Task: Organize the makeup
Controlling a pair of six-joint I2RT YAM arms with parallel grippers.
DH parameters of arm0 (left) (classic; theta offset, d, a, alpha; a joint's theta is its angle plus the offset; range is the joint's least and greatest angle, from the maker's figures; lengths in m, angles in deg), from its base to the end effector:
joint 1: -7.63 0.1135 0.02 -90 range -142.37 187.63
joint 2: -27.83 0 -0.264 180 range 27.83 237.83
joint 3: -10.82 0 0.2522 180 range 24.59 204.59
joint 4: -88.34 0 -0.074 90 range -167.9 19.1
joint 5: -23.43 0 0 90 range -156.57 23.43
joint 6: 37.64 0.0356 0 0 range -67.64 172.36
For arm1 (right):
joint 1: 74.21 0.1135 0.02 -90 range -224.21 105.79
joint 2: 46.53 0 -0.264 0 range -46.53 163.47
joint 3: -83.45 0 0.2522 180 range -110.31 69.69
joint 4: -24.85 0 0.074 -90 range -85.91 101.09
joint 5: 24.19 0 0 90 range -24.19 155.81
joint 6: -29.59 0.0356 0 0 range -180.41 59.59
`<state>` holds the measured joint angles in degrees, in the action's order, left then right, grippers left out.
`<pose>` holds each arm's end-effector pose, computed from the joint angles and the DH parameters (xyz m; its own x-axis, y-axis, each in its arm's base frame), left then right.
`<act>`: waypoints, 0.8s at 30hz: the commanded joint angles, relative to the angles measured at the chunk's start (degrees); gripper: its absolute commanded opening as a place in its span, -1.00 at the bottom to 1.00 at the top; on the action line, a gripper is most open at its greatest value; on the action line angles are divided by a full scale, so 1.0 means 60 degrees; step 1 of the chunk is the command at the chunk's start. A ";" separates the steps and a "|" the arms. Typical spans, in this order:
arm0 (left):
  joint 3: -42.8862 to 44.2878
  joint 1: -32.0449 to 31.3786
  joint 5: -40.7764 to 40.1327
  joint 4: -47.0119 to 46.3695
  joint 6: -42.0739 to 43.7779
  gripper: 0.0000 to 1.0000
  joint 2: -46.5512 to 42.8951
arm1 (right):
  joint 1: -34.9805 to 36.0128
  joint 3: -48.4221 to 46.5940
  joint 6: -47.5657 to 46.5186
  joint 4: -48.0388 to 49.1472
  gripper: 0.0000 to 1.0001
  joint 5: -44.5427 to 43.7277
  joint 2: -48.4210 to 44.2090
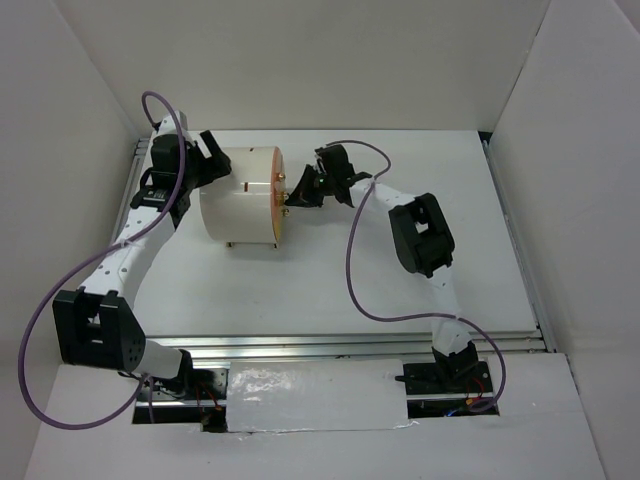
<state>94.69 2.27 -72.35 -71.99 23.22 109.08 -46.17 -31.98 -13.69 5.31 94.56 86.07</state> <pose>0.3352 -0.0279 0.3539 -0.2536 -0.4628 -0.8494 -0.1447 0.8864 -0.4398 0.4544 0.2614 0.1705 -0.9095 0.2387 -0.3403 -0.1318 0.6108 0.7807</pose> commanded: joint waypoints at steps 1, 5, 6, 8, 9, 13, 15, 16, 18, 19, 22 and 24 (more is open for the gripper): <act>-0.0141 -0.0102 -0.0062 0.0040 -0.0093 0.87 -0.0256 | 0.0133 -0.0473 0.0431 0.0903 -0.81 0.0568 0.0283; -0.0156 -0.0160 -0.0106 0.0055 -0.0093 0.89 -0.0314 | 0.0133 -0.0327 0.0563 0.1271 -0.80 0.0759 0.0357; -0.0127 -0.0175 -0.0149 0.0069 -0.0093 0.89 -0.0315 | 0.0118 -0.0369 0.0404 0.1112 -0.80 0.0629 0.0270; 0.0033 -0.0175 -0.0441 0.0331 -0.0108 0.95 -0.0344 | 0.0060 -0.0196 0.0139 0.0306 -0.78 -0.0288 -0.0037; 0.0121 -0.0161 -0.0573 0.0463 -0.0108 0.97 -0.0373 | 0.0016 0.0081 0.0066 0.0246 -0.76 -0.0643 -0.0648; 0.0866 -0.0175 -0.1042 0.1078 -0.0006 0.99 -0.0607 | -0.0613 0.2295 0.0095 0.1141 -0.39 -0.1203 -0.2321; 0.1277 -0.0175 -0.1408 0.1722 -0.0006 0.99 -0.0710 | -0.0965 0.2369 -0.0621 0.0223 -0.07 -0.1742 -0.3185; 0.1715 -0.0175 -0.1656 0.2203 0.0023 0.99 -0.0797 | -0.1024 0.2384 -0.0928 -0.0132 0.29 -0.2108 -0.3522; 0.2215 -0.0175 -0.1833 0.2689 0.0126 0.99 -0.0929 | -0.1170 0.2529 -0.1734 -0.0979 0.75 -0.3101 -0.4678; 0.2739 -0.0175 -0.1907 0.2952 0.0170 0.99 -0.1031 | -0.1171 0.2589 -0.2027 -0.1289 0.97 -0.3427 -0.5103; 0.3561 -0.0190 -0.2025 0.3992 0.0462 0.99 -0.1367 | -0.1127 0.3012 -0.2965 -0.2490 1.00 -0.4628 -0.7094; 0.3711 -0.0190 -0.1850 0.4650 0.0565 0.99 -0.1806 | -0.1054 0.3467 -0.3493 -0.3381 1.00 -0.5590 -0.8822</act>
<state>113.55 1.41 -82.38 -51.09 24.24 103.27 -54.28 -13.29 -26.96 -5.36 71.50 45.39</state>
